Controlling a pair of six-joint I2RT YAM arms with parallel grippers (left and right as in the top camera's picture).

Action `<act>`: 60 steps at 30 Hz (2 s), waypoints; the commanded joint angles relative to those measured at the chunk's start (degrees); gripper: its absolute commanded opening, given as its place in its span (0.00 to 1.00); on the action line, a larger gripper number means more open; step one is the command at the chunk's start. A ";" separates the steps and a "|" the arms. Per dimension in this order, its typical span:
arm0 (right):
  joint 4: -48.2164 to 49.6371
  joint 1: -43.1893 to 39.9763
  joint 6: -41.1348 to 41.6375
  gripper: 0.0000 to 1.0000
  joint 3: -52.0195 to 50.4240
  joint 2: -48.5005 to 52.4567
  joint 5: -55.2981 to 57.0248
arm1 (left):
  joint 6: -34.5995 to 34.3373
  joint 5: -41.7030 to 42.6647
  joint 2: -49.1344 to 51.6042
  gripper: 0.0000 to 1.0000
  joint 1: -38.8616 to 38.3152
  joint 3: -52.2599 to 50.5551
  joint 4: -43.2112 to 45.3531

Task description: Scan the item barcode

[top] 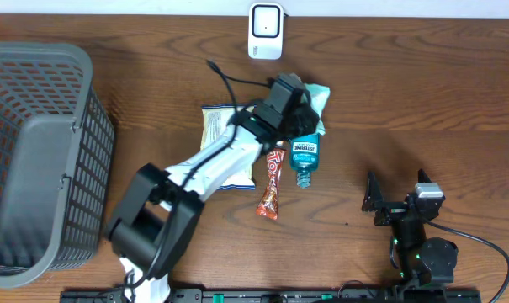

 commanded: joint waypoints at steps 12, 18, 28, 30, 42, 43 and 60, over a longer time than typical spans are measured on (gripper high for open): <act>-0.11 0.44 0.68 0.99 -0.13 -0.28 0.09 | -3.50 -0.37 4.22 0.58 -2.84 0.39 1.95; -0.11 0.44 0.68 0.99 -0.13 -0.26 0.09 | -2.32 -0.42 1.73 0.95 -2.43 0.39 1.88; -0.11 0.44 0.68 0.99 -0.13 -0.28 0.09 | 4.85 -5.27 -5.79 1.00 3.19 0.39 -4.28; -0.11 0.44 0.68 0.99 -0.13 -0.28 0.09 | 6.97 -5.55 -7.39 0.99 5.31 0.39 -5.25; -0.11 0.44 0.68 0.99 -0.13 -0.28 0.09 | 18.14 -5.60 -22.75 0.99 21.62 0.42 -9.07; -0.11 0.44 0.68 0.99 -0.13 -0.28 0.09 | 19.08 -5.81 -24.22 0.98 22.80 0.42 -9.55; -0.11 0.44 0.68 0.99 -0.13 -0.28 0.09 | 28.79 -17.86 -50.75 0.98 34.23 2.12 -13.35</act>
